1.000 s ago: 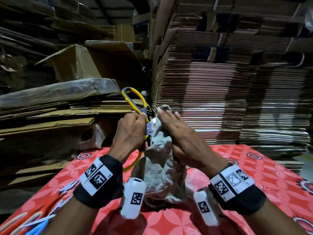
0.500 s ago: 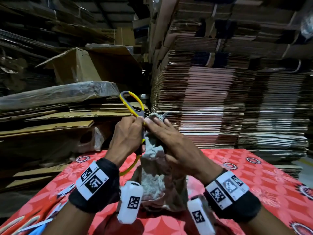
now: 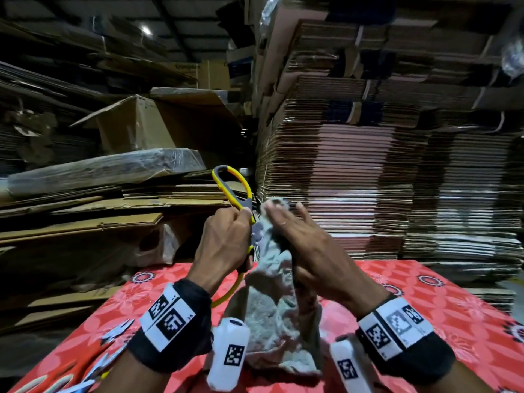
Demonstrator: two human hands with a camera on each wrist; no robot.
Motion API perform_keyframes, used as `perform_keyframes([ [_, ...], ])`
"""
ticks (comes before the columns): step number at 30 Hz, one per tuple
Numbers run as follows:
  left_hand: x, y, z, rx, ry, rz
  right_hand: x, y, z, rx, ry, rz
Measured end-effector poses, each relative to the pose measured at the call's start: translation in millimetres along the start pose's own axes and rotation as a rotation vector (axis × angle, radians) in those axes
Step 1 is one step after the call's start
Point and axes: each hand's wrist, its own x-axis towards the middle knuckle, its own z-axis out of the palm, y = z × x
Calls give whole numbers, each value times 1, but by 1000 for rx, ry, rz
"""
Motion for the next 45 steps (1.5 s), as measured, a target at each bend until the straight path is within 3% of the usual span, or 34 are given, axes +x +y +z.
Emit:
perform_keyframes([
  [5,-3,3,3,-29,0,75,-5,16,-7,-42,72,162],
  [14,-6,17,-1,-98,28,130,3,0,-5,-63,238,61],
  [21,-1,7,-1,-24,41,70,1,-11,4,-31,142,-89],
  [26,-4,9,1,8,3,95,-5,7,-3,-57,238,-102],
  [34,-2,5,6,-28,-50,53,-11,20,-1,-173,370,93],
  [40,-1,4,2,-151,-23,-25,-6,21,-21,-72,540,273],
  [45,-1,4,-3,-198,-11,-62,-4,26,-41,102,610,526],
])
